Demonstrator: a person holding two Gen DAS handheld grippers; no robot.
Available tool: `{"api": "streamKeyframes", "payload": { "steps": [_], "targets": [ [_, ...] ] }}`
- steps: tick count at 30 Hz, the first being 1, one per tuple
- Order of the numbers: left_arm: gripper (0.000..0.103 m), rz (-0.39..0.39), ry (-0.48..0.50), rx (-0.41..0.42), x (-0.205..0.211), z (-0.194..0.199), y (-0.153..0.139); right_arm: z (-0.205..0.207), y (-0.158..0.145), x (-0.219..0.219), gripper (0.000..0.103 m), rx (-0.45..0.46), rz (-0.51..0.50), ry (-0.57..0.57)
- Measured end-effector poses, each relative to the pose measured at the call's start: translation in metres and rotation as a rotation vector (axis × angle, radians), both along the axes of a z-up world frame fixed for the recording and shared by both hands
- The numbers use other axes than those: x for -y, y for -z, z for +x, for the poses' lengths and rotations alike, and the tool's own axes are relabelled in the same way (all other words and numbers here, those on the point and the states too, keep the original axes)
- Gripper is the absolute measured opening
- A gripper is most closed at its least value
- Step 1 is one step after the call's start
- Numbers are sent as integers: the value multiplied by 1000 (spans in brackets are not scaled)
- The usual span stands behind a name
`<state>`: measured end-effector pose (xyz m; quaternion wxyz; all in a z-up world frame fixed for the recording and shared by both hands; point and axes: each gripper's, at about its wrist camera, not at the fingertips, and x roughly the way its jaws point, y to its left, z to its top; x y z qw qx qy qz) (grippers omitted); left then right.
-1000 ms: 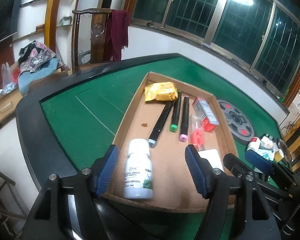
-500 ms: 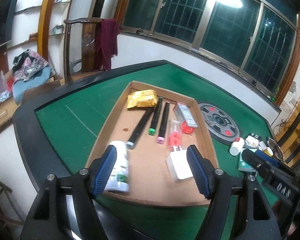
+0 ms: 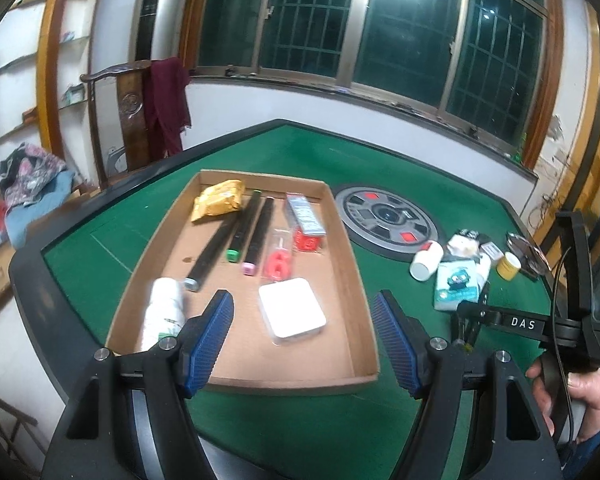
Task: Organize objects
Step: 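Grasp a black marker with the left tool while the right tool grasps a yellow-tipped black marker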
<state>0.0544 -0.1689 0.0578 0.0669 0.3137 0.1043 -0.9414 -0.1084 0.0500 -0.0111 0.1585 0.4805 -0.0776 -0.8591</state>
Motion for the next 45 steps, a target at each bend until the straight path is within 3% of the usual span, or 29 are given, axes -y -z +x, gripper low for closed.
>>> {"api": "streamKeyframes", "payload": {
  "steps": [7, 14, 24, 27, 30, 34, 42, 45],
  "targets": [
    [67, -21, 24, 10, -13, 2, 1, 3, 11, -10, 56, 34, 57, 0],
    [67, -18, 69, 35, -23, -4, 10, 6, -4, -39, 56, -25, 40, 89],
    [67, -41, 274, 71, -83, -33, 17, -1, -3, -61, 56, 10, -42, 163],
    [66, -14, 359, 106, -107, -52, 19, -2, -7, -78, 56, 1, -71, 220],
    [55, -8, 432, 172, -134, -75, 26, -3, -10, -104, 56, 3, -132, 307],
    [31, -37, 464, 274, -157, -101, 45, -2, -12, -129, 56, 17, -209, 379],
    [31, -15, 424, 306, -172, -142, 51, 0, -19, -126, 57, 7, -233, 370],
    [28, 30, 366, 326, -163, -161, 59, -5, -14, -122, 57, 33, -230, 345]
  ]
}}
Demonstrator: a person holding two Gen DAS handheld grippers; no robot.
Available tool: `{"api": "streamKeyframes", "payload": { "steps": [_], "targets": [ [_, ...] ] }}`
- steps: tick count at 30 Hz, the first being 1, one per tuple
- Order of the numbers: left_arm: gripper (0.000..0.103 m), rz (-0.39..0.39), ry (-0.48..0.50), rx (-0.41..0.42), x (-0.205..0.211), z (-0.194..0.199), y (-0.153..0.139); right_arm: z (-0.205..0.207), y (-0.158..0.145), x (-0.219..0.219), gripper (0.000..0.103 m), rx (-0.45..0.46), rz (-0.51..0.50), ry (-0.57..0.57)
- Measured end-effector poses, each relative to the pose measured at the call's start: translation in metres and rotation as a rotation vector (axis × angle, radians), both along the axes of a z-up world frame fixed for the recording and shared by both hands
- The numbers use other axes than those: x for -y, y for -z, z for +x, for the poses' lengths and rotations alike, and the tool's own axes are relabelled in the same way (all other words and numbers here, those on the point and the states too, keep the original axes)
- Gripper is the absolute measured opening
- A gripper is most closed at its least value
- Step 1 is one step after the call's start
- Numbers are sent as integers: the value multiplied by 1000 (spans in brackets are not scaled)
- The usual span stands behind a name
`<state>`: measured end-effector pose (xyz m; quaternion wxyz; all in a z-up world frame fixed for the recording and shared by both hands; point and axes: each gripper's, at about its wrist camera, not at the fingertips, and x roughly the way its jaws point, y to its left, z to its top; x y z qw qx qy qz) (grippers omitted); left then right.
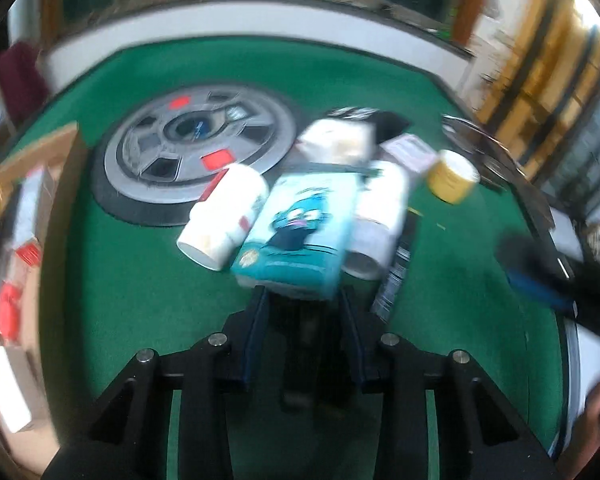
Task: Organize objects
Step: 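Grasp a black marker with the left tool while the right tool grasps a yellow-tipped black marker, then lift both black markers and carry them toward the cardboard tray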
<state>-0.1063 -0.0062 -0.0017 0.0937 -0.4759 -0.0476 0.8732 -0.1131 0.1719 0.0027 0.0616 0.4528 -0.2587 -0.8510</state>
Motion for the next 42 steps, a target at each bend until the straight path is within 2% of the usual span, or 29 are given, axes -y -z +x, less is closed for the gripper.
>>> {"api": "streamKeyframes", "payload": {
  "steps": [2, 4, 13, 17, 20, 22, 23, 24, 25, 27, 30, 35, 39, 42],
  "targets": [
    [17, -19, -11, -20, 3, 1, 0, -1, 3, 5, 57, 12, 20, -15],
    [12, -30, -12, -21, 6, 8, -1, -2, 6, 11, 57, 20, 38, -38],
    [12, -23, -15, -23, 24, 57, -3, -13, 18, 48, 56, 63, 148, -131],
    [12, -14, -19, -20, 25, 52, -3, -20, 20, 76, 56, 64, 325, -139],
    [12, -39, -28, -20, 21, 45, -3, -24, 25, 85, 56, 61, 404, -147],
    [12, -71, -26, -33, 16, 39, -2, -22, 27, 89, 45, 35, 489, -165],
    [12, -82, -26, -43, 14, 38, -1, -20, 27, 87, 26, 25, 536, -162],
    [12, -85, -26, -52, 13, 39, -1, -19, 26, 83, 13, 22, 538, -163],
    [12, -88, -24, -63, 13, 40, 0, -17, 25, 74, 12, 26, 502, -170],
    [12, -62, -21, -67, 14, 43, 0, -14, 24, 56, 12, 31, 446, -161],
    [12, 47, -11, -51, 21, 48, -2, -8, 17, 38, 12, 32, 379, -134],
    [12, 121, -9, -89, 28, 65, -17, 5, -8, 44, 12, -65, 326, -113],
    [12, 132, -13, -139, 33, 80, -31, 14, -20, 50, 12, -122, 322, -130],
    [12, 112, -15, -111, 33, 82, -30, 9, -19, 67, 12, -125, 322, -154]
  ]
}}
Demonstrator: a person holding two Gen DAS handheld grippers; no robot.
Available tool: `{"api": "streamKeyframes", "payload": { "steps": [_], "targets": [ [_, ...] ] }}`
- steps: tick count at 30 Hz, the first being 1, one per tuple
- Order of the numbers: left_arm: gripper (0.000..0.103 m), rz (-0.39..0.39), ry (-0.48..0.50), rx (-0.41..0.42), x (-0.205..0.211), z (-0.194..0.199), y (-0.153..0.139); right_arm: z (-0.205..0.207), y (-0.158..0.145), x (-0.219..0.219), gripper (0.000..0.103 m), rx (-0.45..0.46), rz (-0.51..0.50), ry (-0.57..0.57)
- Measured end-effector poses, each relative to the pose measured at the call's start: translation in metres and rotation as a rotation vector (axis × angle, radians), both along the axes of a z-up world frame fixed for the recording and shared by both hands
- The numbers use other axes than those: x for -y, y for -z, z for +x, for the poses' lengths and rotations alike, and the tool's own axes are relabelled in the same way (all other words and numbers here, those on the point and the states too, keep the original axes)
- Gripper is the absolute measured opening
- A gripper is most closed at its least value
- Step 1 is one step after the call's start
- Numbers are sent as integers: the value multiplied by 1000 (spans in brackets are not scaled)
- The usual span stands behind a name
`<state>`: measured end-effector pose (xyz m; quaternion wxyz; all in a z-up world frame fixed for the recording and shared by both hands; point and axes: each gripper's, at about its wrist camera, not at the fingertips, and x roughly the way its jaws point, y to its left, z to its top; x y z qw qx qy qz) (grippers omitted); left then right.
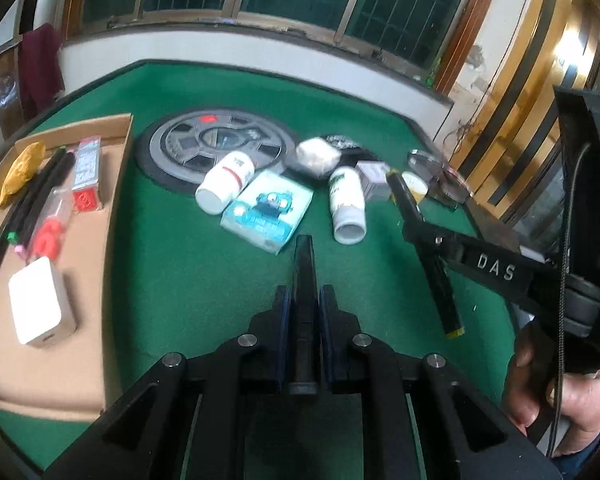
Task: Organize objects
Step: 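Lift both black markers and carry them toward the cardboard tray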
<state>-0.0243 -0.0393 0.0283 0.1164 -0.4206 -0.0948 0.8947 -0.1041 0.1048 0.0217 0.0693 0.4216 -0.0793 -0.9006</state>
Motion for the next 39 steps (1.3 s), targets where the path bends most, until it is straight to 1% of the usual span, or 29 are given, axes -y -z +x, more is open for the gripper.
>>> {"api": "streamKeyframes", "payload": {
  "steps": [3, 4, 6, 9, 10, 11, 12, 13, 14, 15, 16, 17, 21, 22, 26, 29, 32, 36, 37, 38, 39],
  "targets": [
    [12, -23, 12, 28, -3, 1, 6, 2, 5, 4, 12, 13, -8, -10],
    [12, -40, 27, 48, -6, -1, 9, 3, 6, 5, 12, 13, -8, -13],
    [12, -55, 18, 68, -10, -3, 13, 4, 6, 6, 12, 12, -5, -13],
    [12, -127, 22, 85, -22, -9, 17, 5, 7, 5, 12, 15, -8, -14],
    [13, -144, 25, 90, -27, -14, 18, 5, 7, 6, 12, 15, -6, -16],
    [19, -158, 32, 97, -32, -17, 20, 6, 7, 6, 12, 15, -6, -17],
    [23, -180, 40, 108, -38, -21, 23, 6, 7, 6, 12, 16, -7, -16],
    [24, -208, 39, 104, -43, -25, 27, 6, 7, 6, 12, 17, -6, -17],
    [24, -241, 38, 75, -49, -25, 27, 6, 8, 7, 12, 20, -4, -19],
    [21, -273, 42, 53, -55, -25, 29, 5, 9, 6, 12, 22, -5, -20],
    [12, -272, 50, 48, -57, -25, 29, 5, 9, 6, 12, 25, -7, -19],
    [11, -225, 61, 56, -55, -24, 29, 5, 10, 6, 12, 25, -6, -17],
    [11, -109, 34, 69, -35, -12, 30, 4, 10, 4, 12, 23, -12, -11],
    [11, -89, 25, 70, -29, -8, 30, 5, 10, 5, 12, 18, -12, -8],
    [11, -49, -13, 73, -13, -2, 31, 4, 14, 9, 12, 21, -5, -10],
    [11, -66, -9, 72, -15, -5, 30, 4, 17, 9, 12, 20, -24, -11],
    [11, -74, 16, 71, -22, -8, 29, 4, 18, 3, 12, 11, -72, -3],
    [11, -51, 2, 75, -20, -7, 29, 3, 21, 0, 12, 14, -123, -2],
    [11, -58, -4, 75, -21, -7, 29, 5, 21, 0, 12, 9, -134, 2],
    [11, -75, -6, 75, -24, -8, 29, 9, 19, -1, 12, -12, -156, 6],
    [11, -92, -7, 75, -27, -7, 29, 13, 15, 0, 12, -44, -153, 11]
  ]
}}
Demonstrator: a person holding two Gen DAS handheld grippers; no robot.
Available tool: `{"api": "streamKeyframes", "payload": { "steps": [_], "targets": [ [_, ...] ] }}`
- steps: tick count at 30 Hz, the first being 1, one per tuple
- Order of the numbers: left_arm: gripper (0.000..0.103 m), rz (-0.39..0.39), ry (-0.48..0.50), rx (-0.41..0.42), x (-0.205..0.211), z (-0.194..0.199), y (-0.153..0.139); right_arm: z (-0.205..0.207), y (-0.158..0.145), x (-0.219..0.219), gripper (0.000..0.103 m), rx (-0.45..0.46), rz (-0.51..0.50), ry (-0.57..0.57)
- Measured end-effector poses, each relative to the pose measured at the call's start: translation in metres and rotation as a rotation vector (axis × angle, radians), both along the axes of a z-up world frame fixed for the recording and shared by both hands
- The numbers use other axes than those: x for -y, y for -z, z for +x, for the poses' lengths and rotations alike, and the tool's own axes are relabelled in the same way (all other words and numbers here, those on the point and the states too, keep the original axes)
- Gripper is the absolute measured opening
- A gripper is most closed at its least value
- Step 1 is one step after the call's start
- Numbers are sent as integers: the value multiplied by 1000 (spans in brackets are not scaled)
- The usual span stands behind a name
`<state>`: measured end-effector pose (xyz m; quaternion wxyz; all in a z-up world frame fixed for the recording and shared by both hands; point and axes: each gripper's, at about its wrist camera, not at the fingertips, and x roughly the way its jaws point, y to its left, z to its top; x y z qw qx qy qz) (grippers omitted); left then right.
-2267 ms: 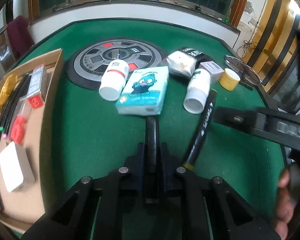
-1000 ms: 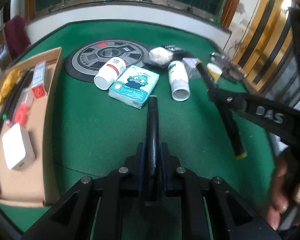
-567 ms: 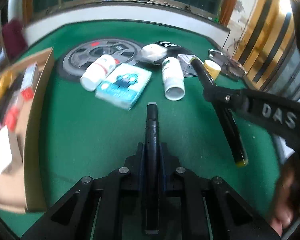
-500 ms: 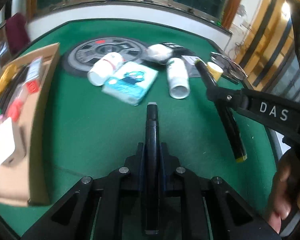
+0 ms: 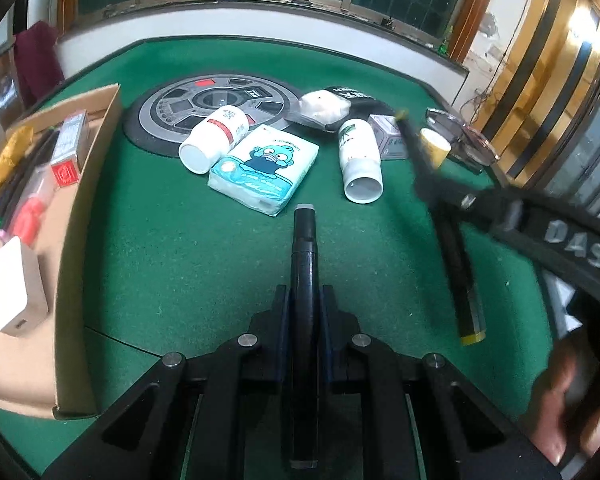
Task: Organize objects
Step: 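Lift both black markers and carry them toward the cardboard tray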
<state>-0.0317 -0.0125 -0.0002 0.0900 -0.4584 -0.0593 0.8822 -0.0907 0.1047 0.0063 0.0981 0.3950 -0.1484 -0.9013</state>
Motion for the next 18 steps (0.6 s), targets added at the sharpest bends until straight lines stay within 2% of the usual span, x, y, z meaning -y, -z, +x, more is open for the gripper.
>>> {"api": "streamKeyframes", "payload": {
  "steps": [3, 7, 15, 18],
  "targets": [
    [11, -52, -13, 1, -8, 0, -1, 8, -10, 2, 12, -92, 13, 0],
    [11, -59, -37, -5, -11, 3, 0, 3, -17, -12, 12, -102, -29, 14],
    [12, 129, 1, -4, 3, 24, -3, 13, -18, -9, 12, -84, -47, -11],
    [12, 176, -2, -20, 15, 41, -6, 10, -10, -6, 12, -25, -82, -31]
  ]
}}
